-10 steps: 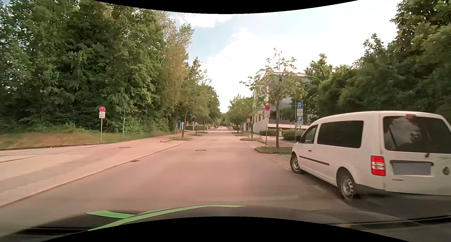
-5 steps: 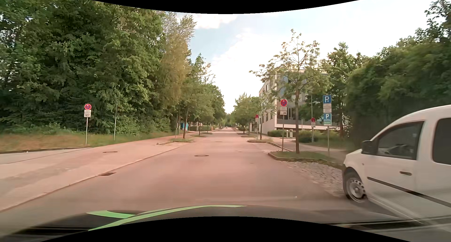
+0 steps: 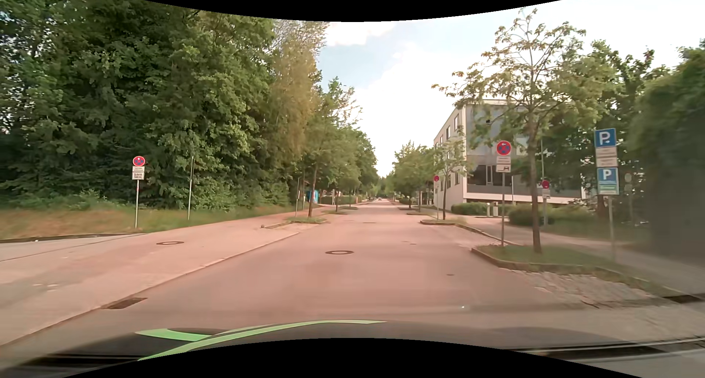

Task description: Follow the waypoints while adhering to traffic rules and regulations

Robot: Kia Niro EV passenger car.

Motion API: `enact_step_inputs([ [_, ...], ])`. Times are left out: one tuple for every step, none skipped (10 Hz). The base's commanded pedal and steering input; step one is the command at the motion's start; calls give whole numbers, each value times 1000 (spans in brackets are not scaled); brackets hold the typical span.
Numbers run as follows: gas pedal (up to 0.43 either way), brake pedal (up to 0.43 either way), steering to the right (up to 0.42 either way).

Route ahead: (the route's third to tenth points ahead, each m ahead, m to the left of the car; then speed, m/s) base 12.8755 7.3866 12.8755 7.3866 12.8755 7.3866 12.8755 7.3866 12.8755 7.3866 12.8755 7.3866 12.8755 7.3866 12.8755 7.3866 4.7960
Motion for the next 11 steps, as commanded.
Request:
enact_step_inputs([
  [0, 18, -198],
  [0, 12, -217],
  [0, 0, -231],
  [0, 0, -252],
  [0, 0, -275],
  [0, 0, -302],
  [0, 0, -317],
  [0, 0, -329],
  [0, 0, -335],
  [0, 0, -340],
  [0, 0, -347],
])
